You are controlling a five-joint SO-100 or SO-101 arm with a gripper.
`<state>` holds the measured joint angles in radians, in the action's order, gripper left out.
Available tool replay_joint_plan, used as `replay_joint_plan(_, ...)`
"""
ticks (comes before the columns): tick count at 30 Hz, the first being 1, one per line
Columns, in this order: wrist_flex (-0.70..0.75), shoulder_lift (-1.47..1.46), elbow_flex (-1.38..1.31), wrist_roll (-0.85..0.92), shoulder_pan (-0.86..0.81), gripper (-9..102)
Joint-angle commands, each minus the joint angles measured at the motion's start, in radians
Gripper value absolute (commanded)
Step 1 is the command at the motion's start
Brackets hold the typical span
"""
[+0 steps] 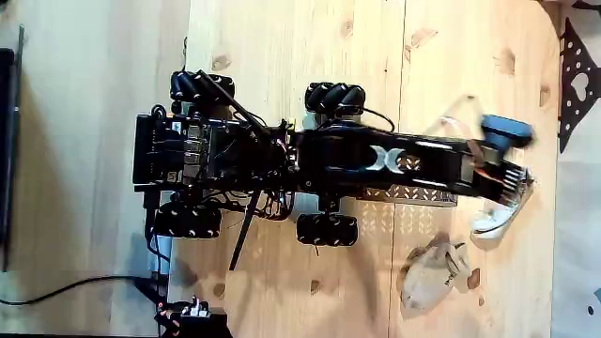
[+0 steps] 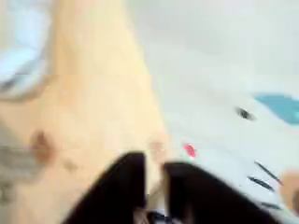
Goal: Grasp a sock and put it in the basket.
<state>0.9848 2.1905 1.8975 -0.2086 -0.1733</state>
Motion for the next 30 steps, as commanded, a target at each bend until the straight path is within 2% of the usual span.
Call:
replay_joint_plan(1,0.021,-0.319,-0.293,-0.012,-0.043,1)
replay_joint_plan(5,0.060,-0.584,-0.594,-0.003,-0.064,1)
replay_joint_plan(9,0.084,-0.676,-0.747,0.025,-0.078,1)
replay_joint_plan(14,0.103,-0.669,-0.759,0.071,-0.107,1)
replay_joint_plan(19,0.198,-0.615,-0.759,0.135,-0.123,1)
replay_joint_plan(30,0.273,-0.439,-0.759,0.120,-0.081,0)
